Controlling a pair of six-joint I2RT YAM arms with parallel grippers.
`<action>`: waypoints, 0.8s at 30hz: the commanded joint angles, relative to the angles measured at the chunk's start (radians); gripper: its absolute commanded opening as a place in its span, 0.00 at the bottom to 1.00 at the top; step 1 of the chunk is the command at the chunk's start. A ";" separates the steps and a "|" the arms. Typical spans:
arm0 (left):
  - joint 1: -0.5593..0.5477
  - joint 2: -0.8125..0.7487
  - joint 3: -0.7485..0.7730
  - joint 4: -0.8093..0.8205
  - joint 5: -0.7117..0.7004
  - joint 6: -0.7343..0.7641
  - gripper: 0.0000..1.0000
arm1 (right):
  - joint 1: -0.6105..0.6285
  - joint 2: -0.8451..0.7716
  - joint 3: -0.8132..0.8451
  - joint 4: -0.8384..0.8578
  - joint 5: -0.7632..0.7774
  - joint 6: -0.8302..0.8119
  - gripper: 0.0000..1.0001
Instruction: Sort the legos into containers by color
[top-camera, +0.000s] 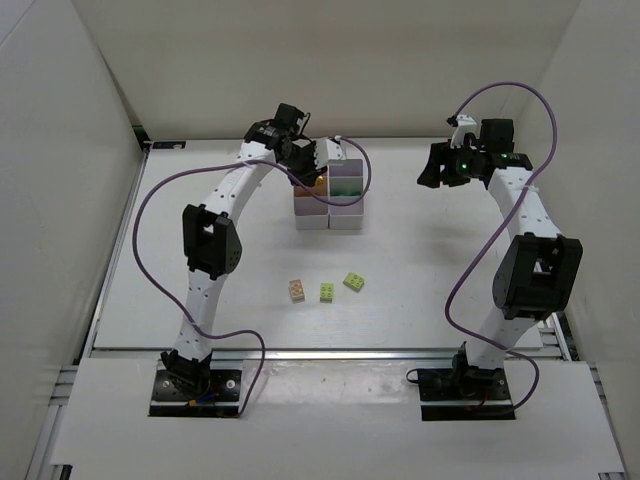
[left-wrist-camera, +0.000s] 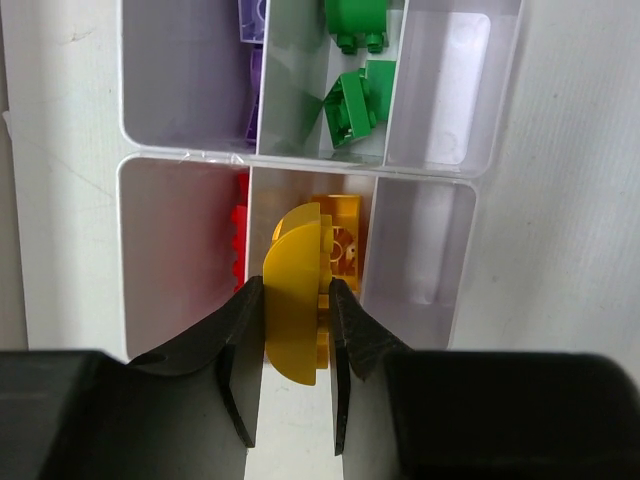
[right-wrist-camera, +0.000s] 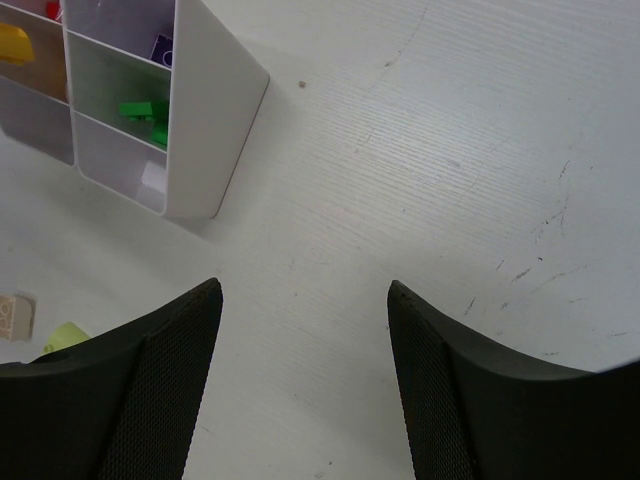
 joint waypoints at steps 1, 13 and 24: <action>-0.005 0.006 0.048 -0.008 -0.010 -0.003 0.21 | 0.004 -0.004 0.037 0.034 -0.015 0.003 0.71; -0.005 0.002 0.041 -0.008 -0.019 0.006 0.47 | 0.004 0.000 0.037 0.038 -0.013 0.001 0.74; 0.025 -0.073 0.122 0.044 0.099 -0.189 0.68 | 0.096 -0.024 0.017 0.012 -0.012 -0.114 0.75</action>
